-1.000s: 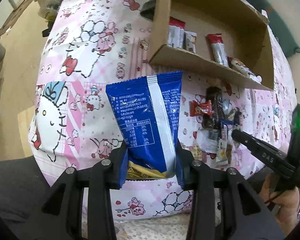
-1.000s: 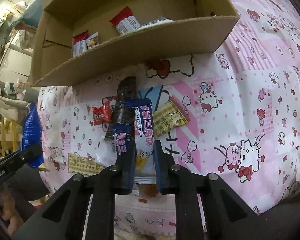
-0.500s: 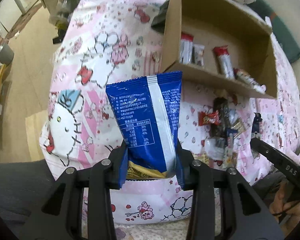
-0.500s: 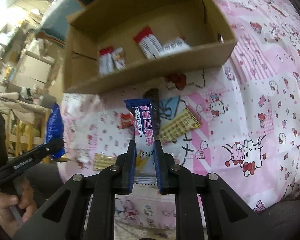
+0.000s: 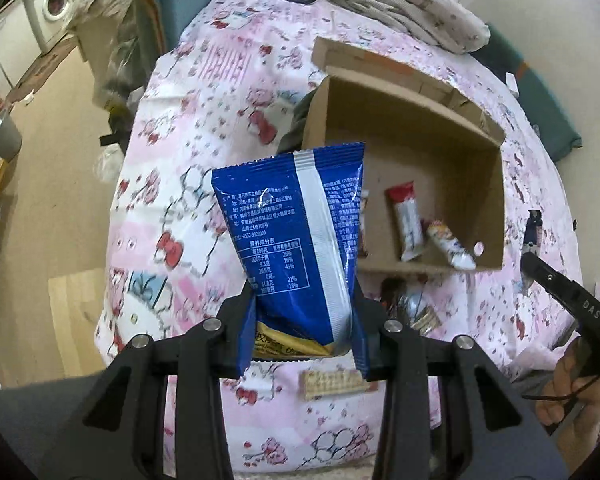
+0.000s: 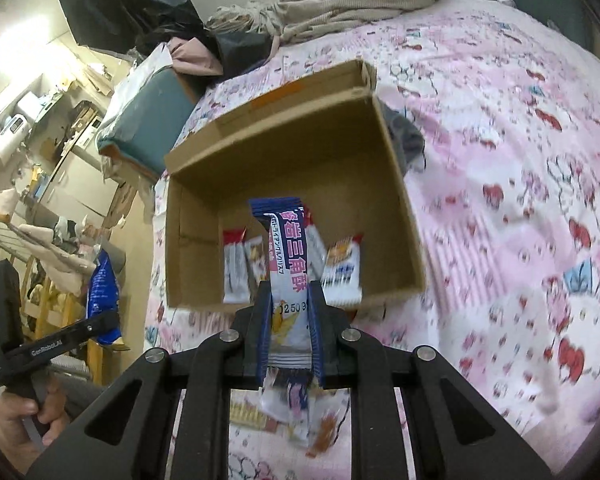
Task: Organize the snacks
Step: 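Carry the blue bag and purple-white bar toward the box, then lower both snacks into the box and open both tools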
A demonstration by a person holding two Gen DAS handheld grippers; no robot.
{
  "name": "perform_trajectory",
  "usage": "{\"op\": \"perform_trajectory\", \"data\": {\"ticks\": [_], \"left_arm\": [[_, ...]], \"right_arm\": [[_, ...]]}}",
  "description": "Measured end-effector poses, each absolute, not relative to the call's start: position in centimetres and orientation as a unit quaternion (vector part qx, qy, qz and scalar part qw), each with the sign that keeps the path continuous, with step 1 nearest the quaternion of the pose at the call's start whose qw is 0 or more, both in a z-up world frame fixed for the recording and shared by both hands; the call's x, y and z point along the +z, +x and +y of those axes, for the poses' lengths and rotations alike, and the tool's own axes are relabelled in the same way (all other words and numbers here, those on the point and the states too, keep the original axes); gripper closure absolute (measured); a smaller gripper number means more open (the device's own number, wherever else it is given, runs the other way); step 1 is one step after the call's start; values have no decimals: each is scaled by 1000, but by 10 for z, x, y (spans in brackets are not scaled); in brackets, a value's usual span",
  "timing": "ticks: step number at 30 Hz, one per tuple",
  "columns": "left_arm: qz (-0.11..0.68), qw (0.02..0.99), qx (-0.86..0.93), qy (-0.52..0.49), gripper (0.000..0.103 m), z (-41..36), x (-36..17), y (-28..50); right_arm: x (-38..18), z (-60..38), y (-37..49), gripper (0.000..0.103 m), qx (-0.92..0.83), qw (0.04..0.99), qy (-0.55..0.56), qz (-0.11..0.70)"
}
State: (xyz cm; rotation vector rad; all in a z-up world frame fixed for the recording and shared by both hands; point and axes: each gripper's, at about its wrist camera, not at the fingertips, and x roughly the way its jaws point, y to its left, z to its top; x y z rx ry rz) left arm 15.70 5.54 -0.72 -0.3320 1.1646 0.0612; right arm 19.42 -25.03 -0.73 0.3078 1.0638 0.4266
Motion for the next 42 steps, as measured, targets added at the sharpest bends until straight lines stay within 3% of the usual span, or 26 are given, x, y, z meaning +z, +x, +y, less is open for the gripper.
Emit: {"op": "perform_trajectory", "data": {"ticks": [11, 25, 42], "left_arm": [[554, 826, 6, -106, 68, 12, -16, 222], [577, 805, 5, -134, 68, 4, -60, 250], [567, 813, -16, -132, 67, -5, -76, 257]], "right_arm": [[-49, -229, 243, 85, 187, 817, 98, 537], [-106, -200, 256, 85, 150, 807, -4, 571], [-94, -204, 265, 85, 207, 798, 96, 559]]}}
